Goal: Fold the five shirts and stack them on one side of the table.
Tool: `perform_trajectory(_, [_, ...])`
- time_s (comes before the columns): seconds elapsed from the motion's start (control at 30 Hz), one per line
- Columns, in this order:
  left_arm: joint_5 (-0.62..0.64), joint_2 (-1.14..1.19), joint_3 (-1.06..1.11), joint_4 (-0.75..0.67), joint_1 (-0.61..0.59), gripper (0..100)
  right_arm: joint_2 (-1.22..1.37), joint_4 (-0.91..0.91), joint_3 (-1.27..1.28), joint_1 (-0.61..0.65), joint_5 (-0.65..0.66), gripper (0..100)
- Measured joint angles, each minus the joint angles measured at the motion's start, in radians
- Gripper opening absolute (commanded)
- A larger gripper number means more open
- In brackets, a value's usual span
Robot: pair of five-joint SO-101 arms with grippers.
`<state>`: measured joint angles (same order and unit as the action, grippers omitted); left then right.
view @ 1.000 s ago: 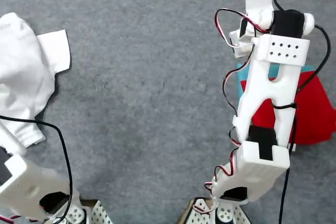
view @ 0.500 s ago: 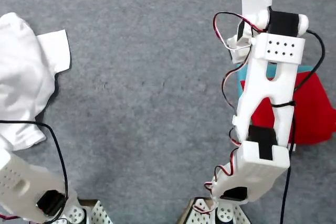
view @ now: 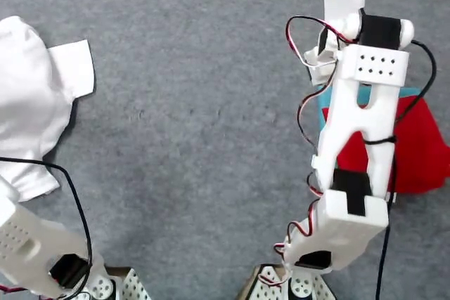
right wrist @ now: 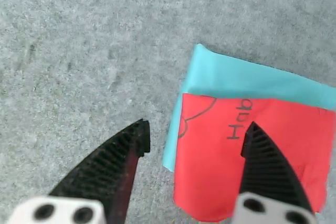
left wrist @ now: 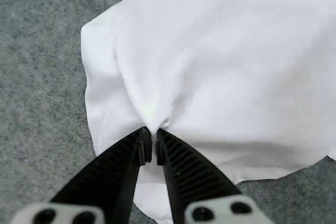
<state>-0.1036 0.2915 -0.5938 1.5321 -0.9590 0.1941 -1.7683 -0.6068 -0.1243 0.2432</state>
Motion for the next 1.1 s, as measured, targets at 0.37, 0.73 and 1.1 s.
perform_trajectory(0.37, [0.0,0.0,-0.18,0.152,0.087,2,-0.095,0.0,0.218,-0.216,0.02,12.9])
perform_trajectory(0.73, [0.0,0.008,-0.189,0.152,0.089,2,0.089,0.0,0.232,-0.224,0.035,25.6])
perform_trajectory(1.1, [0.0,0.008,-0.189,0.198,0.089,2,0.252,0.054,0.232,-0.212,0.025,25.4])
